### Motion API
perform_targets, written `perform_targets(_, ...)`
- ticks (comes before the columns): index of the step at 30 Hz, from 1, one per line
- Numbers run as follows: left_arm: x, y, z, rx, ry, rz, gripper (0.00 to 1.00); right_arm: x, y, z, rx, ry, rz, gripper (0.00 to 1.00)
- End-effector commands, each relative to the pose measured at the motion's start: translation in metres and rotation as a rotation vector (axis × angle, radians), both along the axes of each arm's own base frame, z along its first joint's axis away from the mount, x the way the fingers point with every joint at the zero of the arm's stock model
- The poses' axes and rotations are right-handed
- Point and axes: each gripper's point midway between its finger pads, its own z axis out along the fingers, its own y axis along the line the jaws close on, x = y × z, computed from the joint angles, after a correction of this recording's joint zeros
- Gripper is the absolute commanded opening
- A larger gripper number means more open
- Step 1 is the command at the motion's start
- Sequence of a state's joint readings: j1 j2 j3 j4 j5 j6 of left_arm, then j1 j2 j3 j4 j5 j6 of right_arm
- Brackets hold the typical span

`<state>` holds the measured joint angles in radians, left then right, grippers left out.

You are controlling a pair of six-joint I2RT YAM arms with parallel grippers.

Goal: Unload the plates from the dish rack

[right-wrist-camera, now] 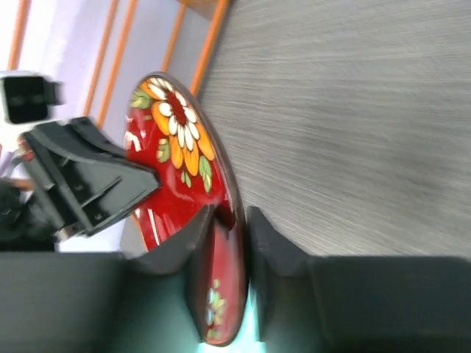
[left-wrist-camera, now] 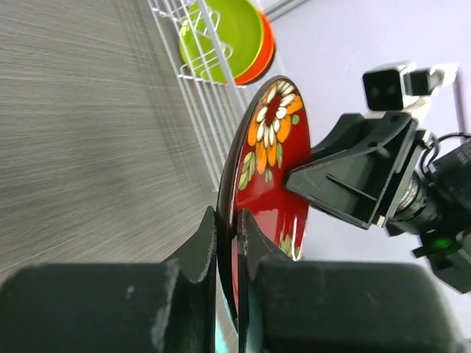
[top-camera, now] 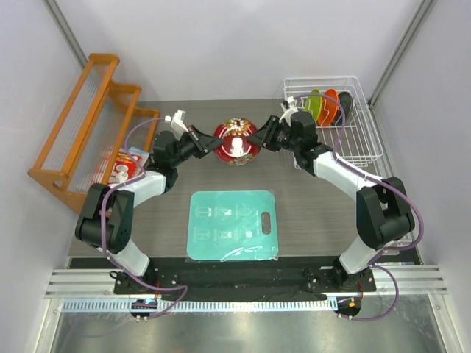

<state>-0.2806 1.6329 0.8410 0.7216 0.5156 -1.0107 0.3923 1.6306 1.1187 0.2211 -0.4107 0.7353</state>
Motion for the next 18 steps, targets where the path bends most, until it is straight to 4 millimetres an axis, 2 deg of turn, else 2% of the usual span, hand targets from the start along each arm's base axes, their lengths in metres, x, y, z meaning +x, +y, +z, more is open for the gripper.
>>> perform_targets(1, 0.006, 0.018, -0.014, 0.203, -0.032, 0.092, 0.00, 0.012, 0.005, 0.051, -0.042, -0.169, -0.019, 0.49)
perform_targets(3, 0.010, 0.033, -0.027, 0.307, 0.000, 0.156, 0.00, 0.018, -0.011, 0.038, -0.160, -0.158, -0.069, 0.60)
perform_targets(4, 0.012, 0.039, -0.024, 0.341, -0.010, 0.183, 0.00, 0.021, -0.017, 0.045, -0.192, -0.177, -0.097, 0.64)
perform_targets(5, 0.015, 0.047, -0.027, 0.385, -0.014, 0.218, 0.00, 0.028, -0.029, 0.044, -0.242, -0.182, -0.158, 0.66)
perform_targets(6, 0.016, 0.052, -0.029, 0.411, -0.011, 0.234, 0.00, 0.027, -0.034, 0.039, -0.276, -0.167, -0.165, 0.67)
perform_targets(10, 0.023, 0.065, -0.041, 0.489, 0.013, 0.284, 0.00, 0.033, -0.053, 0.044, -0.320, -0.185, -0.208, 0.68)
perform_targets(11, 0.025, 0.066, -0.051, 0.503, 0.030, 0.284, 0.00, 0.033, -0.055, 0.046, -0.321, -0.190, -0.216, 0.68)
perform_targets(14, 0.032, 0.066, -0.061, 0.516, 0.034, 0.287, 0.00, 0.034, -0.061, 0.050, -0.323, -0.196, -0.228, 0.68)
perform_targets(15, 0.035, 0.066, -0.073, 0.527, 0.056, 0.284, 0.00, 0.034, -0.062, 0.050, -0.325, -0.195, -0.228, 0.68)
perform_targets(18, 0.040, 0.067, -0.091, 0.532, 0.088, 0.284, 0.00, 0.035, -0.069, 0.049, -0.328, -0.191, -0.238, 0.68)
